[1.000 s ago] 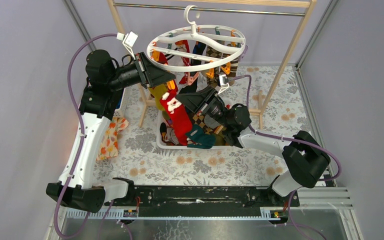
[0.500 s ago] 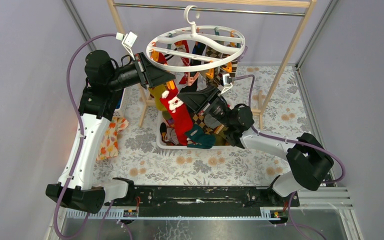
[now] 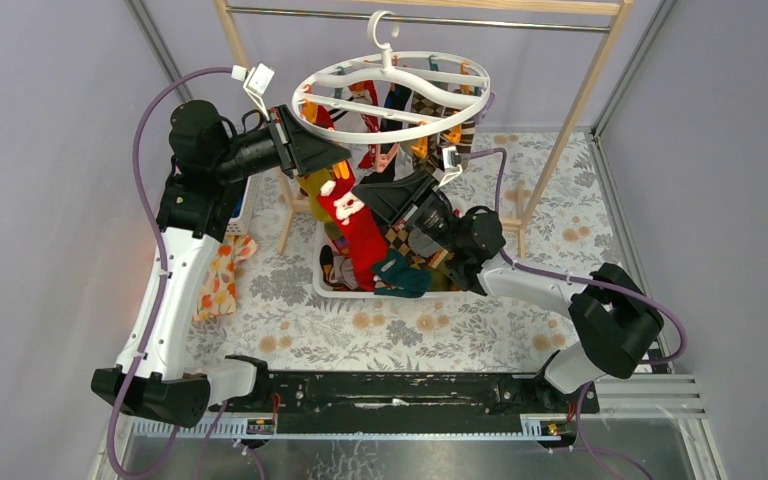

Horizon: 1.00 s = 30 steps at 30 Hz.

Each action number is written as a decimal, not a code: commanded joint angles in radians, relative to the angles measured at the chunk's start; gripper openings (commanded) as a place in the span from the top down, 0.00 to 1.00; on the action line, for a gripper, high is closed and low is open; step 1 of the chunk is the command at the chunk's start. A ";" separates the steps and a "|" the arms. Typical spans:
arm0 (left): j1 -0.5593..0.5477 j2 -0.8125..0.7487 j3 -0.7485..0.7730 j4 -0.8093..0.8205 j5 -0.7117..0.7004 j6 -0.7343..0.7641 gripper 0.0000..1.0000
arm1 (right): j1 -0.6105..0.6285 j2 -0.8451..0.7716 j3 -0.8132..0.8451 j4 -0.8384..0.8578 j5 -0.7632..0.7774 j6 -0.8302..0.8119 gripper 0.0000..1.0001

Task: Clip the socks to the hanger

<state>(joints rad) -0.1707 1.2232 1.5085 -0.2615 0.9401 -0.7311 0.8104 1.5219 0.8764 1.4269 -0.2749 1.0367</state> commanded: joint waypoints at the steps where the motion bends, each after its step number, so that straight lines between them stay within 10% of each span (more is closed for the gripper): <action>1: -0.004 -0.025 0.017 0.047 0.032 0.002 1.00 | -0.007 0.018 0.068 0.067 -0.005 0.008 1.00; 26: -0.004 -0.025 0.015 0.057 0.032 -0.005 1.00 | -0.005 0.063 0.143 0.089 -0.021 0.028 1.00; 30: -0.004 -0.024 0.014 0.057 0.030 -0.009 0.84 | -0.005 0.058 0.142 0.090 -0.019 0.025 1.00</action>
<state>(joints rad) -0.1703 1.2179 1.5085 -0.2584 0.9401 -0.7322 0.8104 1.5959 0.9726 1.4483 -0.2829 1.0569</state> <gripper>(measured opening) 0.306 0.021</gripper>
